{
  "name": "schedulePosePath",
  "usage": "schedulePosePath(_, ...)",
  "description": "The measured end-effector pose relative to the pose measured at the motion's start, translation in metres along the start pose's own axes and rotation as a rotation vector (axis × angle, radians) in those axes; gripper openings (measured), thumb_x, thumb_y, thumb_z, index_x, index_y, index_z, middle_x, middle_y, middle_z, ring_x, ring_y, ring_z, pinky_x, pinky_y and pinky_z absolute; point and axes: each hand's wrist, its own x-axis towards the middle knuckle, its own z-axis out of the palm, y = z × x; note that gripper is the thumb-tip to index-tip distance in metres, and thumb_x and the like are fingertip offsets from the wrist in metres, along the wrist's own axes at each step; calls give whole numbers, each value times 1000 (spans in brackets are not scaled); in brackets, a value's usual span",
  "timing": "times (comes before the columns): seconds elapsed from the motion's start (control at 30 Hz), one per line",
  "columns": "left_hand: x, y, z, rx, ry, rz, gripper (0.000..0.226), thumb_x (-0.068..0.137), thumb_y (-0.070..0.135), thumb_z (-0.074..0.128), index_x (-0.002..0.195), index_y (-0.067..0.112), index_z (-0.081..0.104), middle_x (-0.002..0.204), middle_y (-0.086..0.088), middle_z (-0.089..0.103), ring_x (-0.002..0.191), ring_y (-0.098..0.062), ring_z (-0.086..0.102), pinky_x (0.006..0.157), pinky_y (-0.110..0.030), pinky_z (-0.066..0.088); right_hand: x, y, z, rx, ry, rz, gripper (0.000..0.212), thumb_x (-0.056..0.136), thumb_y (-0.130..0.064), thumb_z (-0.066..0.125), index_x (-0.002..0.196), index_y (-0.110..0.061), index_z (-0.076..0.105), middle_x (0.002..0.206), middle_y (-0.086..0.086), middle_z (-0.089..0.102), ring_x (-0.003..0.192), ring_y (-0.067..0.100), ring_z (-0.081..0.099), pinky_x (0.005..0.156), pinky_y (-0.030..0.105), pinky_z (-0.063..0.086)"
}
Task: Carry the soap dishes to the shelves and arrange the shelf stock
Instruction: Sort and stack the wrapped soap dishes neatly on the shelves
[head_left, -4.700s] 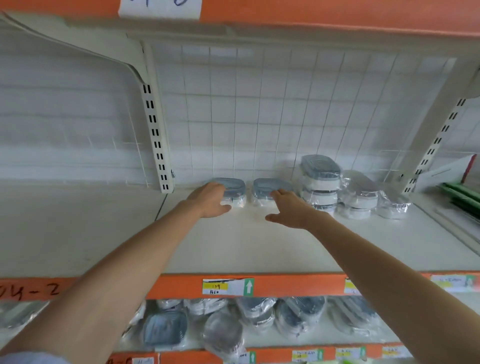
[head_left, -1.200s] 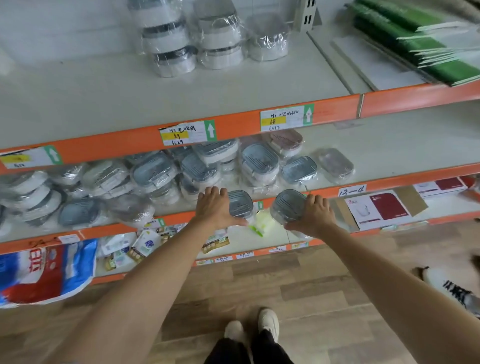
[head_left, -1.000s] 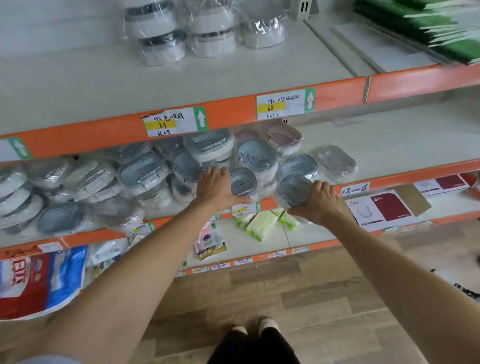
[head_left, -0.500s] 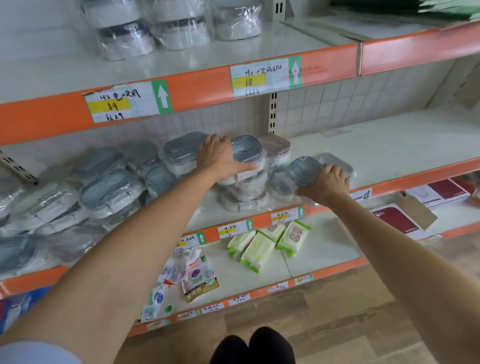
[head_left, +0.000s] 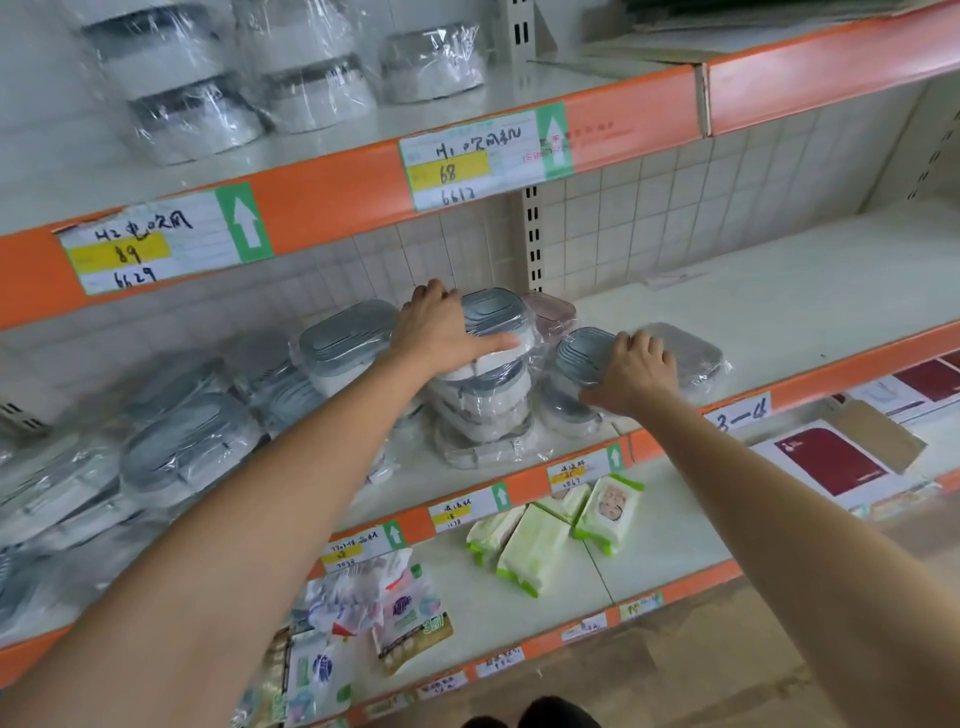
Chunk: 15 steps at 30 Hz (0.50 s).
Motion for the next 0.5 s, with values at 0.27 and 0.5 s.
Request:
schedulePosePath(0.27, -6, 2, 2, 22, 34, 63, 98, 77, 74, 53, 142, 2, 38, 141, -12, 41, 132, -28, 36, 107, -37, 32, 5, -4, 2, -57, -105, -118, 109, 80, -61, 60, 150, -5, -1, 155, 12, 12, 144, 30, 9, 119, 44, 6)
schedulePosePath(0.5, -19, 11, -1, 16, 74, 176, 89, 82, 65, 56, 144, 4, 34, 147, -9, 36, 135, -23, 33, 107, -33, 30, -11, -5, -7, -103, 9, -208, 92, 81, -60, 60, 146, -9, 22, 151, 8, 25, 143, 26, 14, 119, 43, 6)
